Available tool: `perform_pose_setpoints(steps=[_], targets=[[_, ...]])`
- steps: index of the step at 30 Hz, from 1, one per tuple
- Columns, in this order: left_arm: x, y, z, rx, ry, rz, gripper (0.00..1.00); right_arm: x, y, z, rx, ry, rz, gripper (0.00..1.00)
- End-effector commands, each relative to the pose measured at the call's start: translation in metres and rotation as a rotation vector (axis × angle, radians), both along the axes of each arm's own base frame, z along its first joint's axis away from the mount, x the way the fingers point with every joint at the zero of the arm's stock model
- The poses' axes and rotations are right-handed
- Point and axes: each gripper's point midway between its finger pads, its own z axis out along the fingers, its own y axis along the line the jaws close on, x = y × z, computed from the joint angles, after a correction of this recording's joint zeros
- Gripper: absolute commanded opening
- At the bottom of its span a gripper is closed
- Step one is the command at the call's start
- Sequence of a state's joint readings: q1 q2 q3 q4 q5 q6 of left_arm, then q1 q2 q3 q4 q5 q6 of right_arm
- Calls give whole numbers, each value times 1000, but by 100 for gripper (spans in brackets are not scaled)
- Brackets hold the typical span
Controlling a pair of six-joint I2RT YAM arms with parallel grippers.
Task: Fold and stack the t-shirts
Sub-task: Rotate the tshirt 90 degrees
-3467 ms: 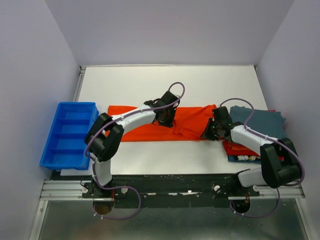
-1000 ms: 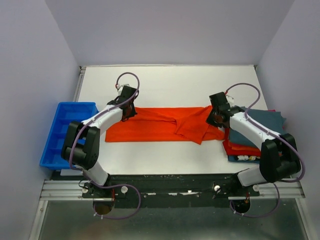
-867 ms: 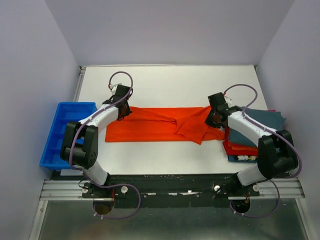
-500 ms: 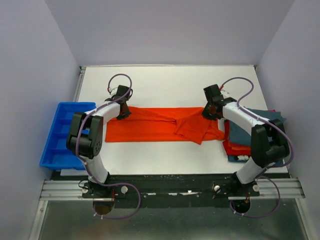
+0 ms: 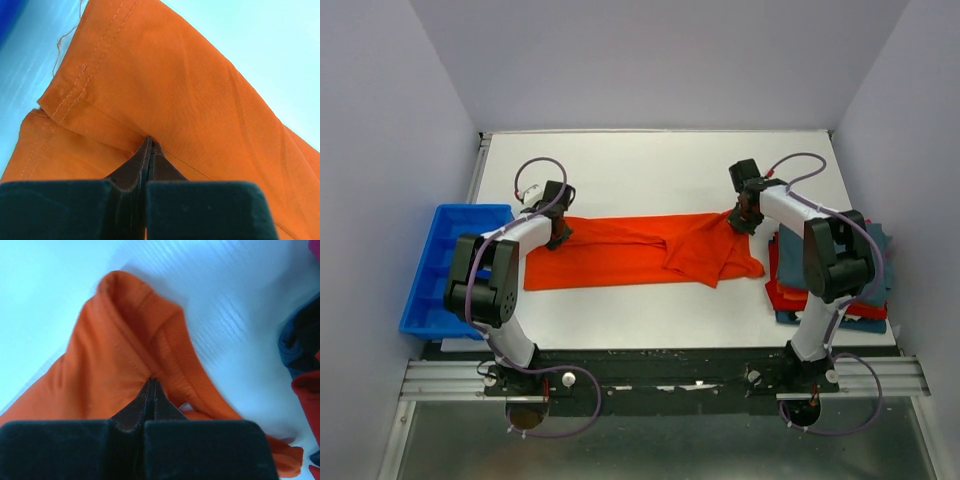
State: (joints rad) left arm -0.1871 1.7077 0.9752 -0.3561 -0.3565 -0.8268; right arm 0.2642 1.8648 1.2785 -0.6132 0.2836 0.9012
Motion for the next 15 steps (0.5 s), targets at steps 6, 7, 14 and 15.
perform_pose_setpoints(steps=[6, 7, 14, 15], targets=[[-56, 21, -24, 18, 136, 81, 0, -5, -20, -14, -59, 105, -132, 1], [-56, 22, -23, 6, 124, 86, 0, -7, -23, -14, -54, 95, -151, 1], [-53, 22, -17, -17, 89, 73, 0, 2, -32, 21, -101, -12, -101, 1], [-51, 21, -15, -21, 78, 67, 0, 8, -25, 30, -98, -61, -59, 1]])
